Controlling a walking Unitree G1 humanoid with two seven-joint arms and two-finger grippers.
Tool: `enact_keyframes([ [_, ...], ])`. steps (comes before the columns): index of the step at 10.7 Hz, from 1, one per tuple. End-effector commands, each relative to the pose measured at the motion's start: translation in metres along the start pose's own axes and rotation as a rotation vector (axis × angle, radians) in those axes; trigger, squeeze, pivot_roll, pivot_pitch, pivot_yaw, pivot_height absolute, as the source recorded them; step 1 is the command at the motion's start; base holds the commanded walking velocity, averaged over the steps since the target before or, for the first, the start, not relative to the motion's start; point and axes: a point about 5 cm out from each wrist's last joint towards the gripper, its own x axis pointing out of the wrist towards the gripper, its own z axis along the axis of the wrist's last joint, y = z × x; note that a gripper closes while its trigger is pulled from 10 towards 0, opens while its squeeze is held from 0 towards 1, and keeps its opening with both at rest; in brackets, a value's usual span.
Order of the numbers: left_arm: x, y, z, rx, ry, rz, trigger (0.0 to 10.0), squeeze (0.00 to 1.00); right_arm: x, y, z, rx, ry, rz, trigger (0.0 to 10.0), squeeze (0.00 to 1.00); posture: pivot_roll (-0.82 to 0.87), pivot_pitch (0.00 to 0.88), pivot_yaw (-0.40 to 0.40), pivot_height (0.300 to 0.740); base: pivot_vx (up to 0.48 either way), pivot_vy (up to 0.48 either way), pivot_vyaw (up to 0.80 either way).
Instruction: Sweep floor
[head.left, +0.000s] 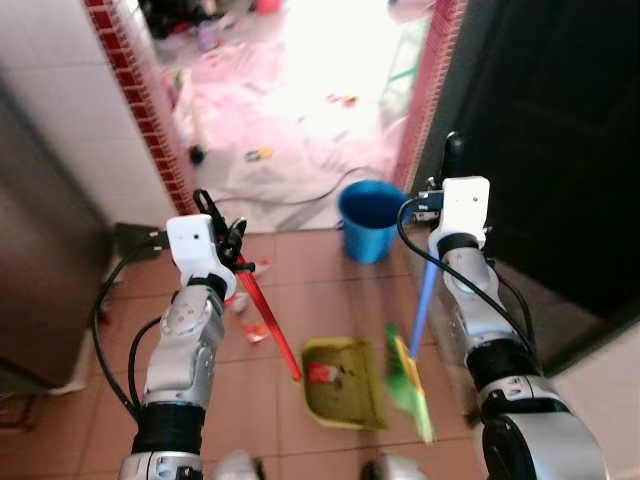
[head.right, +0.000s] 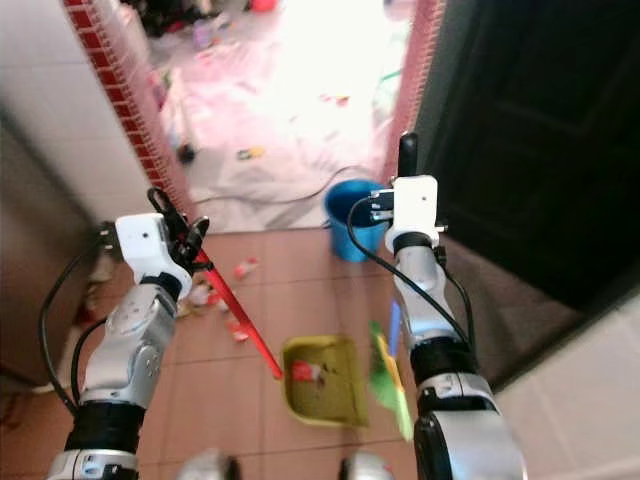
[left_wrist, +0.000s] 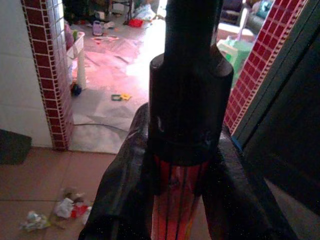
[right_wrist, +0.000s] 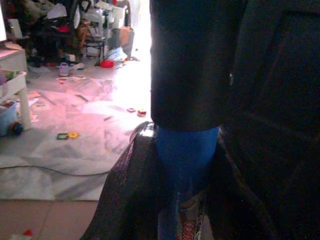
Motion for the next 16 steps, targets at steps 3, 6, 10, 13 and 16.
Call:
enact_keyframes([
  [3,0.004,0.006,0.034,-0.031,-0.135,0.04,10.0,0.0,0.002,0.007,0.01,0.012,-0.045,0.015,10.0,0.0,-0.03,0.0,0.015,0.74,0.0,0.0,0.0],
  [6,0.009,0.01,0.087,-0.054,-0.326,0.096,10.0,0.0,0.0,0.005,0.005,0.004,-0.032,0.017,10.0,0.0,-0.03,0.0,0.014,0.74,0.0,0.0,0.0],
  [10,0.009,0.009,0.12,-0.067,-0.458,0.116,10.0,0.0,-0.003,0.005,0.001,-0.009,-0.021,0.024,10.0,0.0,-0.02,0.0,0.008,0.74,0.139,0.0,-0.32],
  [13,0.009,0.007,0.142,-0.069,-0.537,0.12,10.0,0.0,-0.003,0.004,-0.001,-0.01,-0.014,0.028,10.0,0.0,-0.02,0.0,0.004,0.74,0.31,0.0,-0.62],
  [16,0.008,0.01,0.157,-0.082,-0.591,0.147,10.0,0.0,-0.005,0.006,-0.003,-0.009,-0.008,0.034,10.0,0.0,-0.02,0.0,0.005,0.74,0.471,0.0,0.0],
])
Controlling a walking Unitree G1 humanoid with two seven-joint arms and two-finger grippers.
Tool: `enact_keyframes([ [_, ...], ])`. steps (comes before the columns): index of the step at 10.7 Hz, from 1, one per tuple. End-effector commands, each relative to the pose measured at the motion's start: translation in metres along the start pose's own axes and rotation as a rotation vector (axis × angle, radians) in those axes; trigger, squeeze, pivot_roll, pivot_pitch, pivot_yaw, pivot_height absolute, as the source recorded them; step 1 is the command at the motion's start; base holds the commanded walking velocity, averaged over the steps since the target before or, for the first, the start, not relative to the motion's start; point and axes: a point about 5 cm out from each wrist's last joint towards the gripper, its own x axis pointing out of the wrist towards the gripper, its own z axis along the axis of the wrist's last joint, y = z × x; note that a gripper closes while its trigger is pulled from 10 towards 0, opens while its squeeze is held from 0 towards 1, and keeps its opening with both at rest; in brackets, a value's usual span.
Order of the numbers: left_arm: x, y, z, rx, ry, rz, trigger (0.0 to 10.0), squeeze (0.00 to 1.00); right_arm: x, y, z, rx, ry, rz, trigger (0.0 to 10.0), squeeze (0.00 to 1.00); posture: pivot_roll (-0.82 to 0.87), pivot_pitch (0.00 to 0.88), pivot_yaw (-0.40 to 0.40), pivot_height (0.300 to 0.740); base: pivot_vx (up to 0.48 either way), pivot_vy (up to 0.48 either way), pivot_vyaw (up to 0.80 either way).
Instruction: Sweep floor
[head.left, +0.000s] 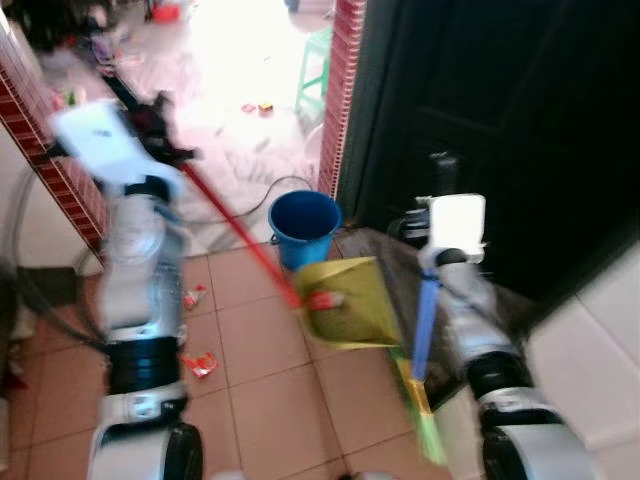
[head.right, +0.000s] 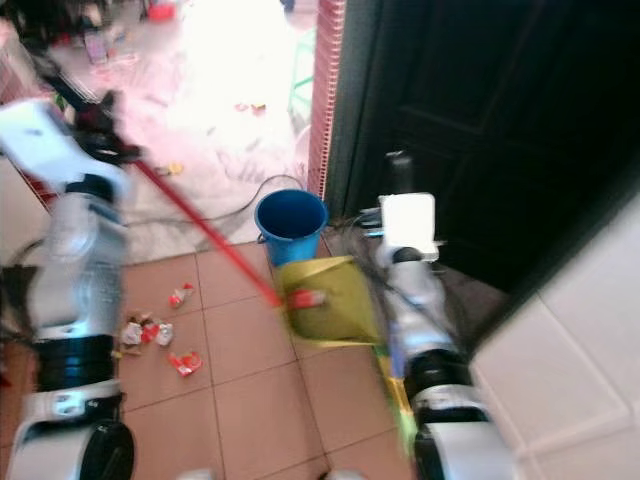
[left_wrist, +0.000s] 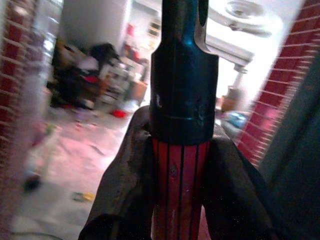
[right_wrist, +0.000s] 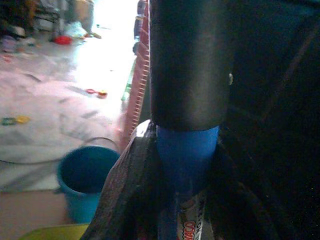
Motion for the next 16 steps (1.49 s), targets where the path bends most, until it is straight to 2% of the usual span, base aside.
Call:
enact_keyframes([
  [1,0.005,-0.011,0.025,-0.006,-0.119,-0.029,10.0,0.0,0.004,-0.01,0.011,-0.009,-0.053,-0.018,10.0,0.0,-0.03,0.0,0.005,0.74,0.416,0.24,0.0],
  [6,0.011,-0.004,0.039,0.022,-0.188,0.047,10.0,0.0,0.004,-0.005,0.013,-0.001,-0.07,0.021,10.0,0.0,-0.03,0.0,0.007,0.74,0.407,0.255,0.0],
  [9,0.009,-0.005,0.034,0.021,-0.178,0.047,10.0,0.0,0.004,-0.004,0.013,0.0,-0.068,0.021,10.0,0.0,-0.03,0.0,0.008,0.74,0.467,0.0,0.0],
  [16,0.009,-0.014,0.037,0.031,-0.204,0.024,10.0,0.0,0.002,-0.004,0.011,0.005,-0.064,0.022,10.0,0.0,-0.03,0.0,0.01,0.74,0.477,0.0,0.0],
])
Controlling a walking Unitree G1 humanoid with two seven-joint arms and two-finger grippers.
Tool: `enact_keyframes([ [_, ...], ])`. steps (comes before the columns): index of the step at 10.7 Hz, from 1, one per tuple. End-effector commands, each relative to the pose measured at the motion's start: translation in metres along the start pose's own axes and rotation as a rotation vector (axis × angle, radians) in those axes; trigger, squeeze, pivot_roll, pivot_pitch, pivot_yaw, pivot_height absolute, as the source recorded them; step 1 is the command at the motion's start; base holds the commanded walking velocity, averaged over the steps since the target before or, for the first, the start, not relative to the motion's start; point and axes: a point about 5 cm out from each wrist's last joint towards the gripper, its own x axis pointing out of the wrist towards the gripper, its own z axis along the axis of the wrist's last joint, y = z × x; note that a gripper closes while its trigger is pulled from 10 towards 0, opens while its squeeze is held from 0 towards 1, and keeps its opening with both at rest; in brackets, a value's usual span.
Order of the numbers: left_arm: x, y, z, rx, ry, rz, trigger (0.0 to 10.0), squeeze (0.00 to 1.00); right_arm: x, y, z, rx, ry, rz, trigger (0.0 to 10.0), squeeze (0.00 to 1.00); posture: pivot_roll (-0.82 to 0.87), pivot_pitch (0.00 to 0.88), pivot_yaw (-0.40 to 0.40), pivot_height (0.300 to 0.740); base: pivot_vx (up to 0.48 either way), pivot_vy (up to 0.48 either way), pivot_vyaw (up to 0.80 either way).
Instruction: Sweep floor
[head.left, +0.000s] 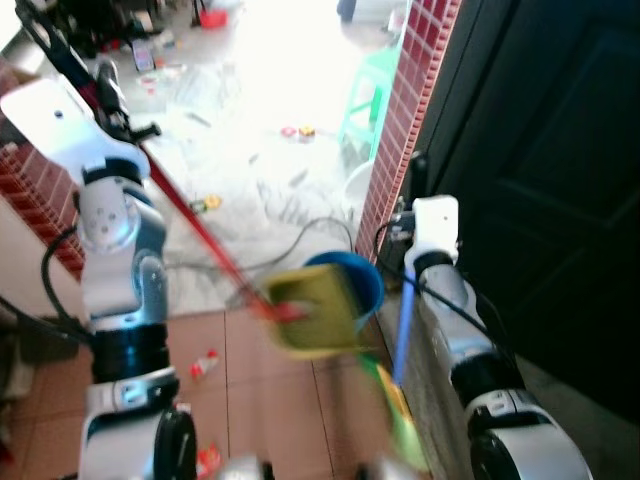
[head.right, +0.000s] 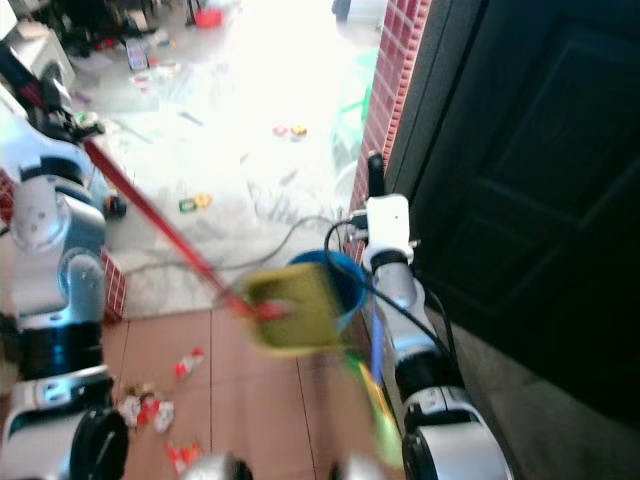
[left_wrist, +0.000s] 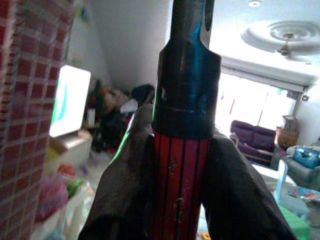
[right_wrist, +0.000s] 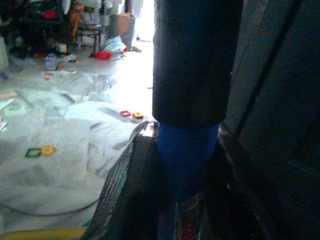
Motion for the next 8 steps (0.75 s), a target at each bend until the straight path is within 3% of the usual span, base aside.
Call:
enact_keyframes([
  [1,0.002,-0.015,0.016,-0.056,-0.081,-0.043,10.0,0.0,0.004,-0.01,0.01,-0.028,-0.043,-0.023,10.0,0.0,-0.03,0.0,0.01,0.74,0.472,0.0,0.0],
  [4,-0.003,-0.027,0.017,0.027,-0.124,-0.131,10.0,0.0,0.003,-0.01,0.009,-0.029,-0.042,-0.019,10.0,0.0,-0.03,0.0,0.011,0.74,0.423,0.0,0.0],
  [8,-0.019,-0.06,0.015,0.131,-0.211,-0.329,10.0,0.0,0.005,-0.009,0.011,-0.029,-0.045,-0.016,10.0,0.0,-0.03,0.0,0.009,0.74,0.0,0.0,0.0],
])
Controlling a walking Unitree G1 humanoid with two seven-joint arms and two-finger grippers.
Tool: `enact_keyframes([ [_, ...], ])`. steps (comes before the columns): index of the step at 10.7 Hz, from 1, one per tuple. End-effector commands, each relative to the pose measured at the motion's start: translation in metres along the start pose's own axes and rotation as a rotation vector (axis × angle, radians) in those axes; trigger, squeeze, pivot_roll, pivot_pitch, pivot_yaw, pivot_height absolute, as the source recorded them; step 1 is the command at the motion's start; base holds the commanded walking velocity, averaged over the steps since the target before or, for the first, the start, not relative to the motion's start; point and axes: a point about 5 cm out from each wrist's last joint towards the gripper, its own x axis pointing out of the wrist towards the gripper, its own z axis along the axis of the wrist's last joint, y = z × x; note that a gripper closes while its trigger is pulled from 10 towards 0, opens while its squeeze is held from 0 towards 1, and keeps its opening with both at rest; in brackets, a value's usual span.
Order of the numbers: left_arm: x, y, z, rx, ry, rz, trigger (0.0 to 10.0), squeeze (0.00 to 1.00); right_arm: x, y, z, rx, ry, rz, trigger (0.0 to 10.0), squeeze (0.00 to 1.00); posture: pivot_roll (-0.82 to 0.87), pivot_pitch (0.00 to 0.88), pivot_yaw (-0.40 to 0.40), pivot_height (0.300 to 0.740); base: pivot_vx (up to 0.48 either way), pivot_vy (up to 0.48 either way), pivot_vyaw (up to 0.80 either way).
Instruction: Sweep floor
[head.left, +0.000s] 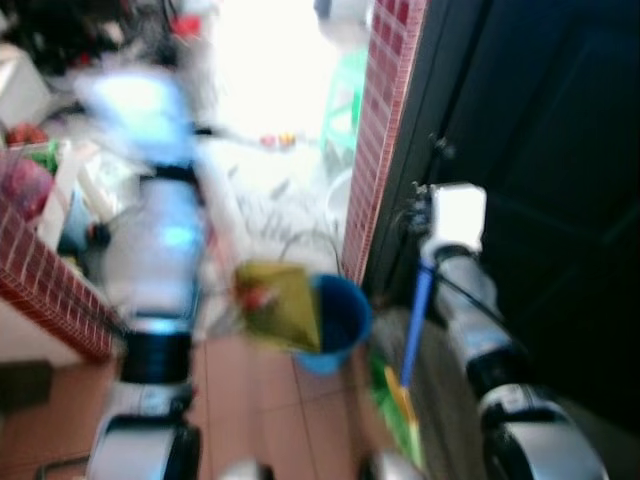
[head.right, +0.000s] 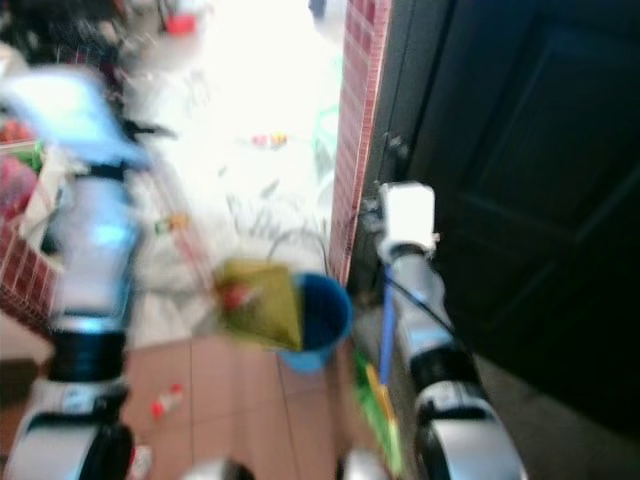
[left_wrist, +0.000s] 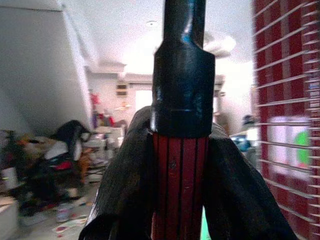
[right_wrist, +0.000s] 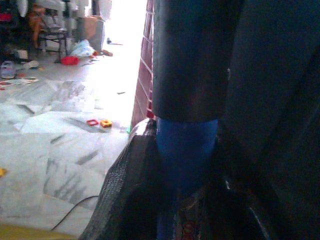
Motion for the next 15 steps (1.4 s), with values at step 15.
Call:
enact_keyframes([
  [15,0.011,-0.026,0.028,0.176,-0.232,-0.093,10.0,0.0,0.002,0.007,0.003,-0.025,-0.013,0.021,10.0,0.0,-0.03,0.0,0.003,0.74,0.0,0.0,0.0],
])
